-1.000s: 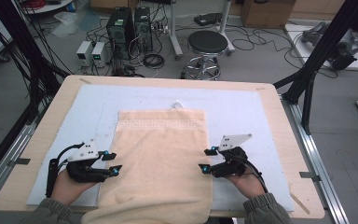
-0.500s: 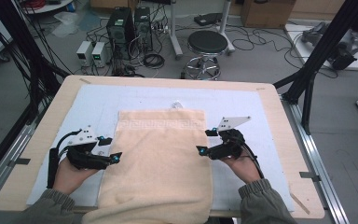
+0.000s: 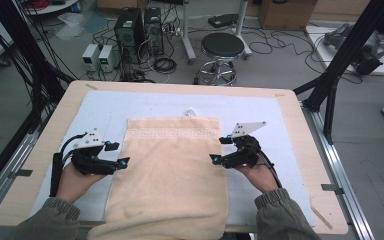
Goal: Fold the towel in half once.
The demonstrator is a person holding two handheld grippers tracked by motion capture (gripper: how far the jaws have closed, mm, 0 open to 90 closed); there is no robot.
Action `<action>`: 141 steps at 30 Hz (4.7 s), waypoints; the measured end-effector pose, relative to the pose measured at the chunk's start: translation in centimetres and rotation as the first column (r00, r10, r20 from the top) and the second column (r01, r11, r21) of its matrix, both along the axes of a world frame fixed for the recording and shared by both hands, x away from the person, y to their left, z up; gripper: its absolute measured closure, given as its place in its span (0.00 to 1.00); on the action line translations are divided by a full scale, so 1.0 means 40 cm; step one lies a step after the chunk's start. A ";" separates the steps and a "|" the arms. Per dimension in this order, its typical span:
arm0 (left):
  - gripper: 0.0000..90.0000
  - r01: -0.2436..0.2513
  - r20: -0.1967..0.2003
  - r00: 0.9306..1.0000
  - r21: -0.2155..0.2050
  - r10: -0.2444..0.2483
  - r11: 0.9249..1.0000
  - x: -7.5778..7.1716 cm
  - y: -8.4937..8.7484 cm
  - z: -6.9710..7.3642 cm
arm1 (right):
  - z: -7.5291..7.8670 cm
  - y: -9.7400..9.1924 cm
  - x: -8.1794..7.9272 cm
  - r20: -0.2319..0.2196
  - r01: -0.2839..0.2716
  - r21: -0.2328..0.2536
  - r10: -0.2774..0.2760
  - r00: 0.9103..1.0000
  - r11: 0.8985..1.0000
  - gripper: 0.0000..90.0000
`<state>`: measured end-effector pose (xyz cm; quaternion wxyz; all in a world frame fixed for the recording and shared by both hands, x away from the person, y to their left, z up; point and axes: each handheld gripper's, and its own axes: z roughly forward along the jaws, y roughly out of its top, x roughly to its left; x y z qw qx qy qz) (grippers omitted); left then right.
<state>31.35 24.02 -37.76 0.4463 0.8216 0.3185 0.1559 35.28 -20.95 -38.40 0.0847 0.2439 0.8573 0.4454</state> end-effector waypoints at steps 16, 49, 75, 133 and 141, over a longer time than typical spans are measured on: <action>0.40 -0.116 0.001 0.993 0.026 0.116 0.993 0.171 -0.003 -0.005 | -0.002 0.019 0.153 -0.013 0.091 -0.041 -0.092 0.996 0.995 0.28; 0.89 -0.182 -0.106 0.974 0.144 0.198 0.973 0.249 -0.055 -0.144 | -0.132 0.032 0.216 -0.061 0.165 -0.160 -0.176 0.982 0.973 0.94; 0.95 0.032 0.095 0.995 0.024 -0.034 0.999 -0.007 0.030 0.018 | 0.068 -0.016 -0.004 0.011 -0.060 -0.045 0.060 0.998 0.997 0.96; 0.80 0.083 -0.015 0.996 0.081 -0.082 0.993 -0.140 0.032 -0.085 | -0.048 0.001 -0.186 -0.013 -0.148 -0.095 0.147 0.989 0.984 0.86; 0.67 0.113 -0.085 0.991 0.134 -0.102 0.985 -0.071 -0.027 -0.128 | -0.114 0.011 -0.147 -0.073 -0.140 -0.113 0.133 0.988 0.984 0.87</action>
